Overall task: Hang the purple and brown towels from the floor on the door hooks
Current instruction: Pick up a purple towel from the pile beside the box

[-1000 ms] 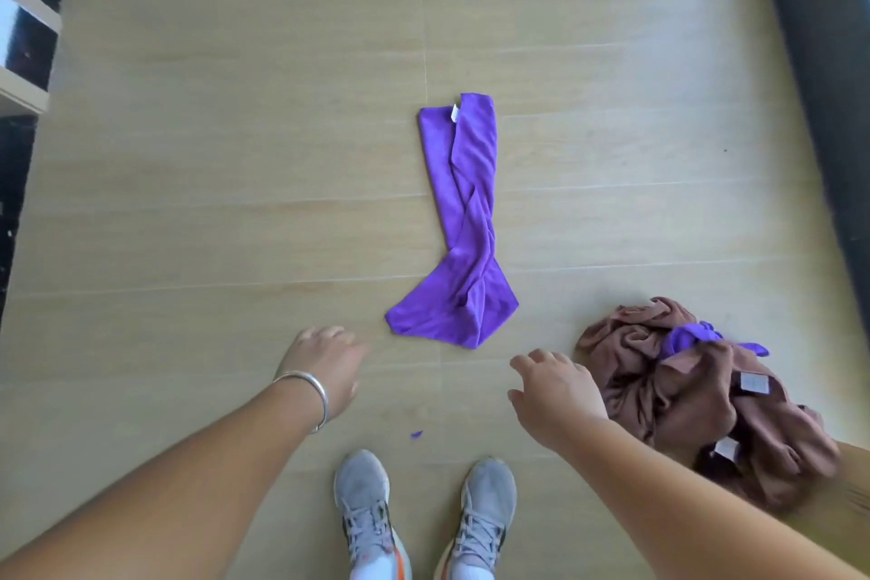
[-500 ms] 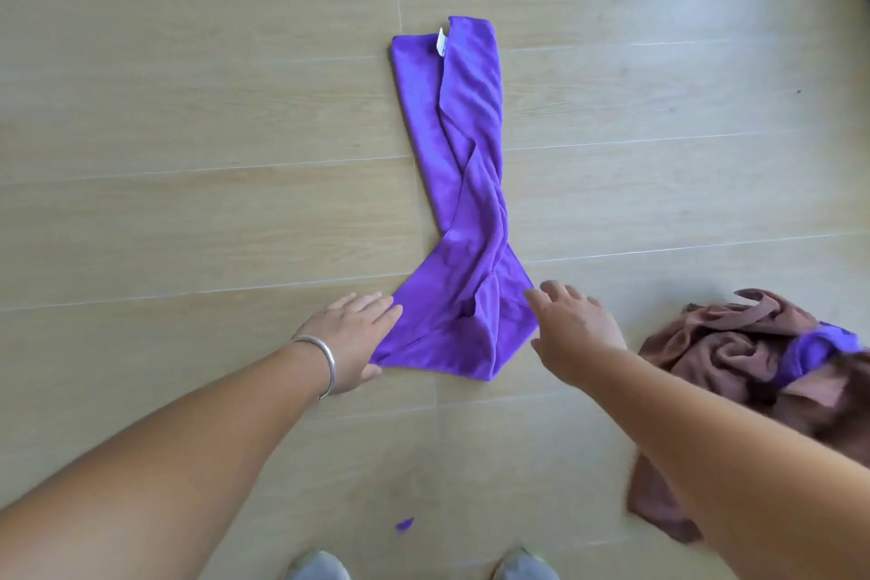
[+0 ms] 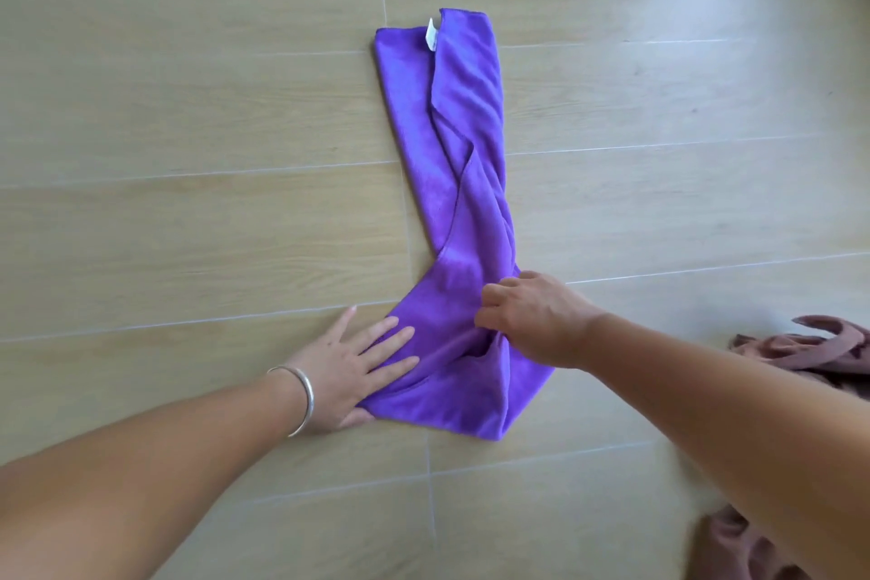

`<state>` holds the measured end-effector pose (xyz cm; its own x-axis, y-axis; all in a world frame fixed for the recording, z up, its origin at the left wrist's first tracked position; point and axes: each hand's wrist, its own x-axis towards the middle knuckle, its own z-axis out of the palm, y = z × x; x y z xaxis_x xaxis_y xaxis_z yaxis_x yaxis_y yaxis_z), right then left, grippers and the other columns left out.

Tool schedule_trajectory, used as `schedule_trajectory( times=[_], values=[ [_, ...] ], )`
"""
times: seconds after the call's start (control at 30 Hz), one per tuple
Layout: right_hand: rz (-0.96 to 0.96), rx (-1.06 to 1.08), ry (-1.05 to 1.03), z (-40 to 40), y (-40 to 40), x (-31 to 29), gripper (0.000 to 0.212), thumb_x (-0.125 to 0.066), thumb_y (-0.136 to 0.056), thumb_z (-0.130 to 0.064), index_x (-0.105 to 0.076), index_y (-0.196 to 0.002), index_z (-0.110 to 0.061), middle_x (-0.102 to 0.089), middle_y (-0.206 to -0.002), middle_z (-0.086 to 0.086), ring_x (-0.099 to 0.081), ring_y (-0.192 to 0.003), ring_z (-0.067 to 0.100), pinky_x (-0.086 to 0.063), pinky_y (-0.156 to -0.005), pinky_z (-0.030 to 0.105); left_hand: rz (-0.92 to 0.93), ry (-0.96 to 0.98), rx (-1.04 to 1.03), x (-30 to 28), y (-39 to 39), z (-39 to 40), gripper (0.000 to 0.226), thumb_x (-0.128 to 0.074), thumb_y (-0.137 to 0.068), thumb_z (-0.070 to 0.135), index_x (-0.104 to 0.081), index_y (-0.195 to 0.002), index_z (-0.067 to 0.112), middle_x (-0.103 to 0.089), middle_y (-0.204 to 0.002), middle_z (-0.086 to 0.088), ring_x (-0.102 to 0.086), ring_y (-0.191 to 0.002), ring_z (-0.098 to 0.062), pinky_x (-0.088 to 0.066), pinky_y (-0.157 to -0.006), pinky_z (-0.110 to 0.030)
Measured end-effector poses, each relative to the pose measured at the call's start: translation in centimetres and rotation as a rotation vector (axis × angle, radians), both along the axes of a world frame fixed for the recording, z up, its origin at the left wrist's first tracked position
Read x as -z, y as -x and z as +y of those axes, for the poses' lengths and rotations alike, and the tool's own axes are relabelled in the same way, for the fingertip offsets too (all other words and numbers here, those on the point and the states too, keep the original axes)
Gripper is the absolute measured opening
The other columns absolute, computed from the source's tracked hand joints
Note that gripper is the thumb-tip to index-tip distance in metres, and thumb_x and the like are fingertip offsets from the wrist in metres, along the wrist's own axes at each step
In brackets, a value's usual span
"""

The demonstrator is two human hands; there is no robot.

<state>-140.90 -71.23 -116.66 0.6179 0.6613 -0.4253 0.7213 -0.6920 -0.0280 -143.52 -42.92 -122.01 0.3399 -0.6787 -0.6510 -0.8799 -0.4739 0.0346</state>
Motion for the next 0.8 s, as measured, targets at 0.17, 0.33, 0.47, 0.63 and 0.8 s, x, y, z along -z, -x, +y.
schedule_trajectory(
  times=[0.17, 0.33, 0.47, 0.63, 0.8],
  values=[
    [0.061, 0.128, 0.120, -0.5, 1.2, -2.0, 0.028, -0.046, -0.086, -0.013, -0.054, -0.111, -0.022, -0.060, -0.099, 0.000, -0.060, -0.093, 0.025, -0.034, -0.076, 0.033, 0.024, -0.048, -0.065, -1.2, 0.5, 0.4, 0.060, -0.021, -0.102, 0.023, 0.013, -0.152, 0.023, 0.021, -0.160, -0.001, 0.018, -0.147, -0.026, 0.010, -0.111, -0.063],
    [0.049, 0.358, 0.377, -0.4, 3.7, -7.5, 0.024, -0.044, -0.091, -0.016, -0.063, -0.104, -0.023, -0.061, -0.107, 0.001, -0.058, -0.100, 0.023, -0.035, -0.084, 0.035, -0.047, -0.105, -0.304, -7.9, -0.2, 2.9, 0.060, -0.020, -0.099, 0.016, 0.005, -0.154, 0.014, 0.006, -0.162, -0.004, 0.003, -0.149, -0.018, -0.005, -0.117, -0.051],
    [0.039, 0.440, 0.343, 1.3, 6.8, -15.2, 0.031, -0.037, -0.091, -0.013, -0.063, -0.106, -0.022, -0.057, -0.107, 0.002, -0.052, -0.101, 0.024, -0.030, -0.080, 0.037, -0.096, -0.087, -0.451, -16.7, 0.8, 4.1, 0.061, -0.022, -0.097, 0.015, 0.002, -0.153, 0.009, -0.002, -0.162, -0.008, -0.011, -0.148, -0.021, -0.014, -0.118, -0.043],
    [0.071, 0.466, 0.197, 1.6, 9.0, -26.6, 0.035, -0.033, -0.090, -0.014, -0.056, -0.115, -0.021, -0.048, -0.123, 0.003, -0.033, -0.128, 0.025, -0.024, -0.106, 0.042, -0.153, 0.027, -0.573, -29.3, 3.3, 6.2, 0.064, -0.025, -0.096, 0.012, 0.005, -0.153, 0.007, 0.005, -0.162, -0.010, -0.016, -0.146, -0.020, -0.019, -0.116, -0.038],
    [0.119, 0.457, -0.041, 2.1, 10.6, -37.2, 0.041, -0.033, -0.086, -0.013, -0.055, -0.118, -0.024, -0.052, -0.129, -0.005, -0.026, -0.140, 0.019, -0.018, -0.114, 0.034, -0.224, 0.294, -0.580, -41.6, 5.9, 8.3, 0.056, -0.035, -0.082, 0.012, -0.055, -0.133, 0.001, -0.052, -0.140, -0.015, -0.059, -0.120, -0.027, -0.051, -0.093, -0.043]
  ],
)
